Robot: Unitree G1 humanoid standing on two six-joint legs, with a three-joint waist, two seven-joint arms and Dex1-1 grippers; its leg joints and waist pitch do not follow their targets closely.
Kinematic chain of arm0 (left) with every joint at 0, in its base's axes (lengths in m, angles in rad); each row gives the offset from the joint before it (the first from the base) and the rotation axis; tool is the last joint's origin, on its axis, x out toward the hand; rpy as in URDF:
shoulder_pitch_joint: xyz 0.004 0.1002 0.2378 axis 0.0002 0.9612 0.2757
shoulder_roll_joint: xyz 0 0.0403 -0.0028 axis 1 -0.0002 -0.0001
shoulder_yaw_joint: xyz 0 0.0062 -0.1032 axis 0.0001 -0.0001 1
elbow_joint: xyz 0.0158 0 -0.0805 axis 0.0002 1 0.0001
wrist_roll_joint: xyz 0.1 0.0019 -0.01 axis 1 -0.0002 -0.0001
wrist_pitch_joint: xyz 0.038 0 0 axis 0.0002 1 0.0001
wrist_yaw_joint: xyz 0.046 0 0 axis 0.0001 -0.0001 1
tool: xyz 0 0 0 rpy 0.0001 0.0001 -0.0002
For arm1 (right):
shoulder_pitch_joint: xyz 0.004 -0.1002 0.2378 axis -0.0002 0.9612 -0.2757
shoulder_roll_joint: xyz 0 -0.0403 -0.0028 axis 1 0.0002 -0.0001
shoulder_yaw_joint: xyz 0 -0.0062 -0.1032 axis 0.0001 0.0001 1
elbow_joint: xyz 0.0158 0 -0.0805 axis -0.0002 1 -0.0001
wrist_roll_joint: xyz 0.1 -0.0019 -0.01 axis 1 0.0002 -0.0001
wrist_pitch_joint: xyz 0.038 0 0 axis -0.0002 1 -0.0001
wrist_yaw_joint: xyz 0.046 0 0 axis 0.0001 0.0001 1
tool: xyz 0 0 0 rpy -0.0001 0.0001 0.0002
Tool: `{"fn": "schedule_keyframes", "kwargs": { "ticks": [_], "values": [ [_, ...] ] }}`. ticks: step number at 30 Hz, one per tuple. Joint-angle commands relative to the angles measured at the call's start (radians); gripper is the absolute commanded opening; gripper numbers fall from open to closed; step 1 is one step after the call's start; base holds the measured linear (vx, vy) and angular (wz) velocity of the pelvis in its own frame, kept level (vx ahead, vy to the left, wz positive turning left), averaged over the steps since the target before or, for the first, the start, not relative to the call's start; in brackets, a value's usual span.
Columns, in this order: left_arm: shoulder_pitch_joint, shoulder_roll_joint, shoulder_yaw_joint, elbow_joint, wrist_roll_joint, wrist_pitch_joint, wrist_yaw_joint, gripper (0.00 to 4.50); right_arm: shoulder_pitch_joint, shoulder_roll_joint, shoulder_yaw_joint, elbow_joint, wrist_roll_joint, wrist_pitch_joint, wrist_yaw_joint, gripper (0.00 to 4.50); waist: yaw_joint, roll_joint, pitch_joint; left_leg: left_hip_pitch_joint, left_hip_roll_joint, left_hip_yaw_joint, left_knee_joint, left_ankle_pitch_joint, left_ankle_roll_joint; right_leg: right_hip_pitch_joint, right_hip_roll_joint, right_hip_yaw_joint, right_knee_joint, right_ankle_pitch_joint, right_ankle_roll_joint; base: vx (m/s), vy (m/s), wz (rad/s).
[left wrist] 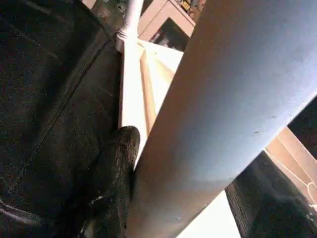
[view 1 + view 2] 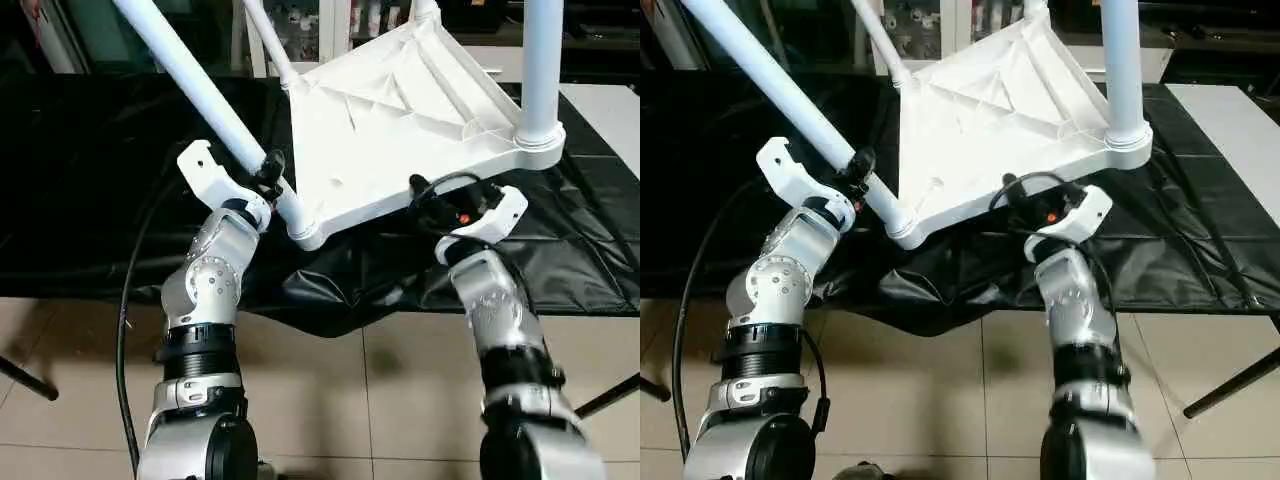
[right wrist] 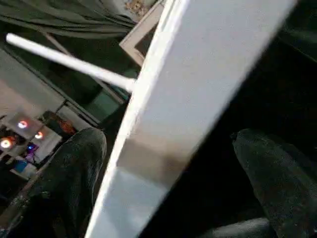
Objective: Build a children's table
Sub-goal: Flip table
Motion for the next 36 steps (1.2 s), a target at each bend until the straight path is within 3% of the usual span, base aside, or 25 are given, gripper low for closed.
{"fn": "schedule_keyframes", "kwargs": {
  "ticks": [1, 7, 16, 20, 23, 32, 33, 36],
  "values": [
    [0.02, -0.026, 0.022, 0.006, -0.066, 0.027, 0.011, 2.36, -0.044, -0.013, -0.034, 0.055, 0.034, -0.04, 0.043, 4.17, 0.0, -0.026, -0.085, 0.021, 0.042, 0.004, -0.05, 0.109, 0.165, 0.051, -0.048, 0.009, -0.037, 0.223, -0.318, 0.0, 0.0, 0.0],
    [0.021, -0.022, 0.024, 0.0, -0.071, 0.033, 0.012, 2.35, -0.101, -0.048, -0.05, 0.161, 0.023, -0.056, 0.123, 3.58, 0.0, -0.029, -0.086, 0.02, 0.044, 0.004, -0.045, 0.128, 0.199, 0.048, -0.048, 0.005, -0.034, 0.201, -0.339, 0.0, 0.0, 0.0],
    [0.011, -0.019, 0.019, 0.01, -0.066, 0.036, 0.005, 2.34, -0.146, -0.082, -0.056, 0.242, 0.01, -0.059, 0.174, 2.79, 0.002, -0.023, -0.083, 0.021, 0.048, 0.006, -0.044, 0.056, 0.184, 0.04, -0.05, 0.005, -0.039, 0.128, -0.35, 0.0, 0.0, 0.0],
    [0.006, -0.017, 0.017, 0.017, -0.065, 0.035, 0.002, 2.34, -0.166, -0.092, -0.067, 0.276, 0.009, -0.07, 0.189, 2.42, -0.002, -0.024, -0.086, 0.016, 0.049, 0.008, -0.045, 0.06, 0.179, 0.041, -0.05, -0.001, -0.036, 0.142, -0.347, 0.0, 0.0, 0.0],
    [0.003, -0.017, 0.019, 0.019, -0.063, 0.033, 0.004, 2.33, -0.171, -0.097, -0.071, 0.283, 0.004, -0.083, 0.195, 2.38, -0.002, -0.025, -0.086, 0.014, 0.048, 0.01, -0.043, 0.068, 0.191, 0.038, -0.052, -0.002, -0.035, 0.148, -0.343, 0.0, 0.0, 0.0],
    [-0.003, -0.007, 0.017, 0.044, -0.035, 0.021, 0.026, 2.24, -0.182, -0.119, -0.088, 0.258, -0.018, -0.161, 0.155, 2.26, 0.001, -0.024, -0.085, 0.014, 0.049, 0.012, -0.045, 0.049, 0.186, 0.036, -0.052, -0.002, -0.038, 0.123, -0.332, 0.0, 0.0, 0.0],
    [-0.005, 0.005, 0.017, 0.063, -0.012, 0.017, 0.048, 2.58, -0.177, -0.121, -0.083, 0.231, -0.039, -0.192, 0.126, 2.26, 0.002, -0.018, -0.085, 0.014, 0.049, 0.011, -0.045, 0.049, 0.183, 0.034, -0.052, -0.002, -0.038, 0.12, -0.328, 0.0, 0.0, 0.0],
    [-0.007, 0.01, 0.026, 0.077, -0.012, 0.01, 0.054, 2.9, -0.172, -0.124, -0.076, 0.208, -0.062, -0.224, 0.088, 2.24, 0.002, -0.02, -0.085, 0.017, 0.048, 0.013, -0.046, 0.035, 0.174, 0.034, -0.052, -0.001, -0.04, 0.112, -0.325, 0.0, 0.0, 0.0]
  ]
}}
